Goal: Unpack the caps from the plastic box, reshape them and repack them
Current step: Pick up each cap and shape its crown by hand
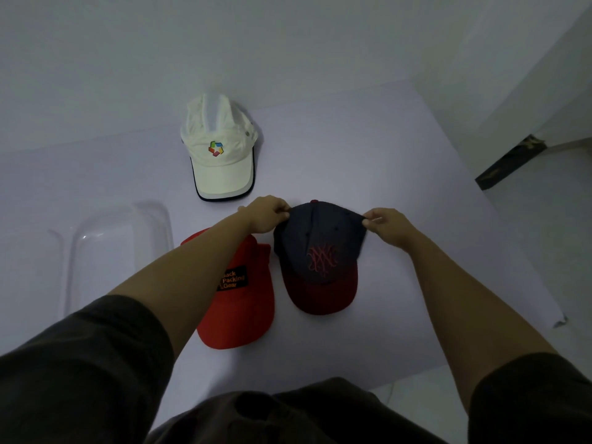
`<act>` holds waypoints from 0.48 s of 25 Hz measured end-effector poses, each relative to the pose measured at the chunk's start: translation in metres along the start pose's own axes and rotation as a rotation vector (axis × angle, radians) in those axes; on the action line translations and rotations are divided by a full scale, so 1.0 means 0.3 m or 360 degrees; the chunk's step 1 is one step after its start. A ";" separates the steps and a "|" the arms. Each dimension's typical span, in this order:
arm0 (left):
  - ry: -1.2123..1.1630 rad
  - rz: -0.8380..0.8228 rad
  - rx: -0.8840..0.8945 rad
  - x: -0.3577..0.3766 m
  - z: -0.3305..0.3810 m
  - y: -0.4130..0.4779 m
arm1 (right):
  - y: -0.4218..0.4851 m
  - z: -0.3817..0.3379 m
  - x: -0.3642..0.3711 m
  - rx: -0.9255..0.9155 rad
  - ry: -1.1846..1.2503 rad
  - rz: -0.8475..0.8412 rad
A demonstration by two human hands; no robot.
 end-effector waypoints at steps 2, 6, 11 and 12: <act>-0.0010 0.0029 0.0010 -0.008 0.020 0.000 | 0.001 0.000 -0.002 0.0081 0.0077 -0.0035; -0.0040 0.0045 0.0030 -0.036 0.022 -0.009 | -0.003 -0.013 -0.009 0.0071 0.0155 -0.0041; -0.0248 0.0370 -0.0107 -0.167 -0.094 -0.036 | 0.045 -0.194 0.009 -0.0265 0.0220 0.0173; -0.0267 0.0445 -0.0137 -0.199 -0.122 -0.042 | 0.071 -0.248 0.033 -0.0331 0.0215 0.0171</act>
Point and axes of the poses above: each hand's wrist, its own y-axis towards the middle knuckle, its own x-axis out of the palm, z = x × y, the point moved 2 cm from there along y, towards the middle knuckle, and after that the axes turned 15 degrees about y, right-handed, at the moved point
